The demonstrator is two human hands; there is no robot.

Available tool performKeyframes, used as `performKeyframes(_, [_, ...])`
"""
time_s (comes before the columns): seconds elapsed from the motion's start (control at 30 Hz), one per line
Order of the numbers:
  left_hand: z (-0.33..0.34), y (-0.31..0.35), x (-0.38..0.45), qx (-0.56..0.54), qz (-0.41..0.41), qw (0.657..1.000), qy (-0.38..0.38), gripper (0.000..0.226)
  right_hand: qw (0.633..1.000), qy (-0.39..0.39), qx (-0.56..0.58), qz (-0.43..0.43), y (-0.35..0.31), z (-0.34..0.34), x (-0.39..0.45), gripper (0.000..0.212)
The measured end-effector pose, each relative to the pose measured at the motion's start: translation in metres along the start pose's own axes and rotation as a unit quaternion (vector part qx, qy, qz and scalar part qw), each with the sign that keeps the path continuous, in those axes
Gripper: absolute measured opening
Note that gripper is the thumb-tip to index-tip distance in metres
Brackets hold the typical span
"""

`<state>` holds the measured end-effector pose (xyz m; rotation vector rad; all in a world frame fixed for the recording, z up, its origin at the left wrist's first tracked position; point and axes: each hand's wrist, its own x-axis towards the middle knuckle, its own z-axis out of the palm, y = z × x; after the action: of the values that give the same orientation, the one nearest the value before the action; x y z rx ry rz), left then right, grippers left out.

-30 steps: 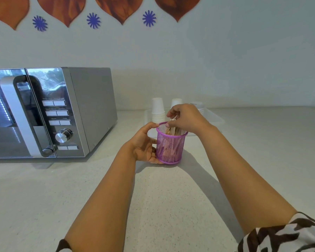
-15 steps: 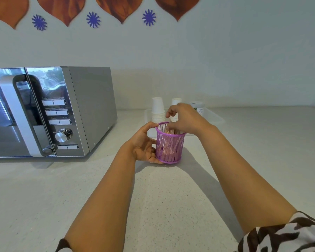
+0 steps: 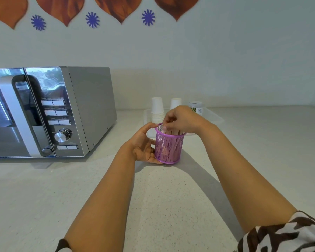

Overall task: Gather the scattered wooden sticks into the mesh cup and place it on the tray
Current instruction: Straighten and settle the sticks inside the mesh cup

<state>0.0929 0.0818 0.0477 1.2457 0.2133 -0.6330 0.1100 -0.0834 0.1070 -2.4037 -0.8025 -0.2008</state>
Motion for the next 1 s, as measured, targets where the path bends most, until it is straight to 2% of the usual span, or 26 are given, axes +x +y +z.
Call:
performKeyframes(0.1, [0.0, 0.0, 0.0, -0.005, 0.0, 1.0, 0.008, 0.089, 0.997, 0.066, 0.038, 0.013, 0.001, -0.004, 0.003, 0.017])
performKeyframes(0.23, [0.001, 0.0, 0.001, -0.007, -0.001, 1.0, 0.016, 0.087, 0.994, 0.1, 0.028, 0.033, 0.006, 0.0, 0.003, 0.017])
performKeyframes(0.4, [0.002, 0.0, 0.0, -0.007, -0.002, 1.0, 0.016, 0.088, 0.982, 0.178, 0.029, 0.048, 0.009, -0.002, 0.007, 0.016])
performKeyframes(0.5, [0.002, 0.001, -0.001, -0.019, 0.004, 1.0, 0.004, 0.089, 0.985, 0.16, -0.012, 0.068, 0.008, 0.0, 0.007, 0.006])
performKeyframes(0.63, [0.002, 0.002, -0.001, -0.031, 0.014, 0.999, -0.001, 0.089, 0.99, 0.103, -0.08, 0.062, 0.01, 0.007, 0.005, 0.014])
performKeyframes(0.7, [0.001, 0.002, -0.002, -0.031, 0.016, 0.999, 0.002, 0.088, 0.993, 0.104, -0.03, 0.054, 0.011, 0.003, 0.006, 0.013])
performKeyframes(0.8, [0.0, 0.001, -0.003, -0.033, 0.019, 0.999, 0.002, 0.088, 0.975, 0.199, 0.059, 0.073, 0.016, -0.007, 0.007, 0.02])
performKeyframes(0.83, [0.0, 0.001, -0.003, -0.034, 0.019, 0.999, 0.003, 0.087, 0.972, 0.209, 0.069, 0.087, 0.019, -0.009, 0.007, 0.025])
performKeyframes(0.87, [0.0, 0.001, -0.003, -0.035, 0.02, 0.999, 0.006, 0.087, 0.974, 0.191, 0.077, 0.099, 0.021, -0.009, 0.006, 0.032])
performKeyframes(1.0, [0.003, 0.001, -0.003, -0.039, 0.019, 0.999, 0.015, 0.083, 0.992, 0.031, 0.09, 0.087, 0.018, 0.004, 0.004, 0.047])
